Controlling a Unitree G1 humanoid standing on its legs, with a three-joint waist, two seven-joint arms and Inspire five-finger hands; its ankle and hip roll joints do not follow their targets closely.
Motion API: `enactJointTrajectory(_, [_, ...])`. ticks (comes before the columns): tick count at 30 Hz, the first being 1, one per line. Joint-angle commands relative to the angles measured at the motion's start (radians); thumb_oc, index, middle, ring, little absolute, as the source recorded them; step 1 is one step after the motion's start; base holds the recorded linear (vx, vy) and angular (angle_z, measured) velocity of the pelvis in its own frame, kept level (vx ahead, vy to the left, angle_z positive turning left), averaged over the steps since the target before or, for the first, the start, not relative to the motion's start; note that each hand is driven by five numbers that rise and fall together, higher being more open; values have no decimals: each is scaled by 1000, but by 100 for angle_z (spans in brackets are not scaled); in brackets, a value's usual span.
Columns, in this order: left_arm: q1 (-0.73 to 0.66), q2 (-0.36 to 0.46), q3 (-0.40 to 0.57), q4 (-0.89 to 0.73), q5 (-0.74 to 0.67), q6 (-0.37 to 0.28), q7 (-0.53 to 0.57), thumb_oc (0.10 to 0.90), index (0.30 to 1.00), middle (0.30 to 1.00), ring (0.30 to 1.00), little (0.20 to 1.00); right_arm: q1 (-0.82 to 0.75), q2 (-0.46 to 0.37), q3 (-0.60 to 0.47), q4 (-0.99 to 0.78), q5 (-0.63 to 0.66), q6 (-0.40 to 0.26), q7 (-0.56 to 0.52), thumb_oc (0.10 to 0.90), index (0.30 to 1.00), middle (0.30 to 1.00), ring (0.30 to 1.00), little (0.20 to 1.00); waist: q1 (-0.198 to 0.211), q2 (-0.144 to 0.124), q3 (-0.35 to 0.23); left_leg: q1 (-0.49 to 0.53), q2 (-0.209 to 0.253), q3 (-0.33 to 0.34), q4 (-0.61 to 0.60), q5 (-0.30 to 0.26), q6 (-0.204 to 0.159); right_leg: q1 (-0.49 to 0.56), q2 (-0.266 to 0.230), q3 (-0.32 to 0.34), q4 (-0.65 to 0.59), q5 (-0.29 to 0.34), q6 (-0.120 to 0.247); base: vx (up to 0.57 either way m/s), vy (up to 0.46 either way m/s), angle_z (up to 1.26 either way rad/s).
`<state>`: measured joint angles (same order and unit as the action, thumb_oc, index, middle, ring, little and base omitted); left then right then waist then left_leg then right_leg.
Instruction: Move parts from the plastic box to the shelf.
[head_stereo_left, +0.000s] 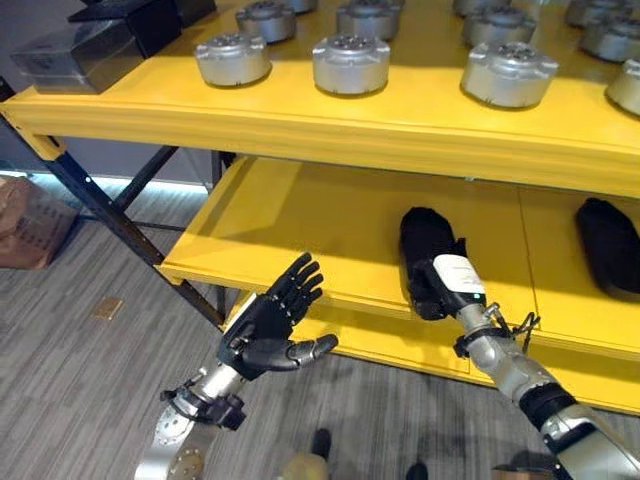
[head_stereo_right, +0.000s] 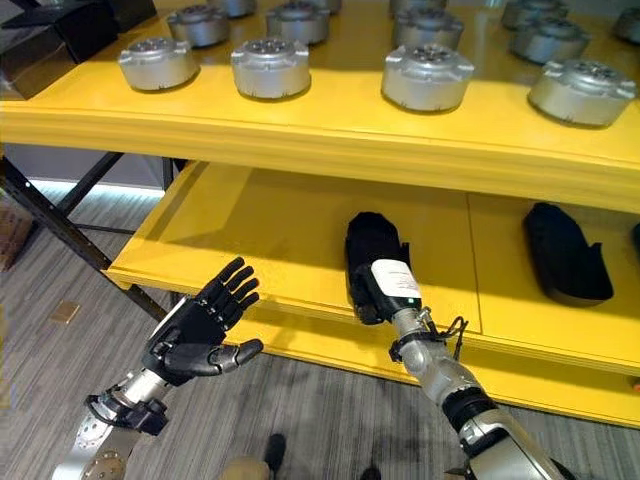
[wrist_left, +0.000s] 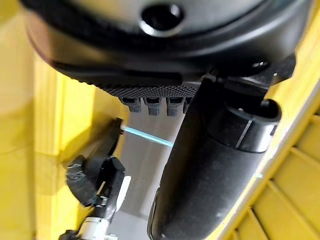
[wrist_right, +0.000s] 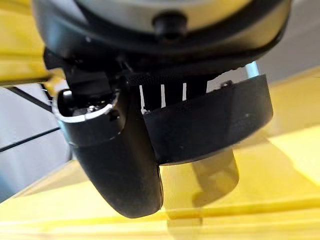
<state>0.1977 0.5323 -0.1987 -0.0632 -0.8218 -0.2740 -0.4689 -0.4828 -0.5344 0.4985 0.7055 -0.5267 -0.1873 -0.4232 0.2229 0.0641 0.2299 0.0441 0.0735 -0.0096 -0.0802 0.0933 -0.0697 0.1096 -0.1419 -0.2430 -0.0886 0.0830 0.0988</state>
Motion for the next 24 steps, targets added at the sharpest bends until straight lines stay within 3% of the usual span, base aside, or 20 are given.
enactJointTrajectory(1, [-141,32,-7,-72,-86,-84,-13,900,1000,1000,1000,1000,-190,-35,2,50,79,6,-42,400,300,300,300,300,15,-18,41,-31,16,49,89,-126,28,-78,-25,-63,116,-95,-21,-130,-26,7])
enactJointTrajectory(4, [-170,40,-12,-66,-97,-81,-13,900,1000,1000,1000,1000,-258,-64,-10,127,93,7,-59,400,300,300,300,300,21,-7,77,-61,13,45,96,-122,29,-104,-24,-62,125,-96,-23,-110,-22,7])
enactJointTrajectory(9, [-173,41,-13,-66,-95,-84,-11,900,1000,1000,1000,1000,-266,-68,-10,134,94,4,-59,400,300,300,300,300,21,-6,80,-65,13,45,97,-121,29,-107,-23,-62,126,-96,-23,-21,-12,0])
enactJointTrajectory(11, [-188,50,-15,-74,-100,-68,-1,900,1000,1000,1000,1000,-328,-124,-10,192,86,30,-90,400,300,300,300,300,26,2,120,-101,16,45,106,-108,27,-130,-13,-51,133,-101,-29,-70,-100,-4])
enactJointTrajectory(24, [-200,72,-11,-85,-126,-13,-27,900,1000,1000,1000,1000,-377,-219,-29,230,147,48,-113,400,300,300,300,300,18,5,160,-137,23,33,126,-98,19,-153,7,-25,156,-121,-36,-3,-62,0])
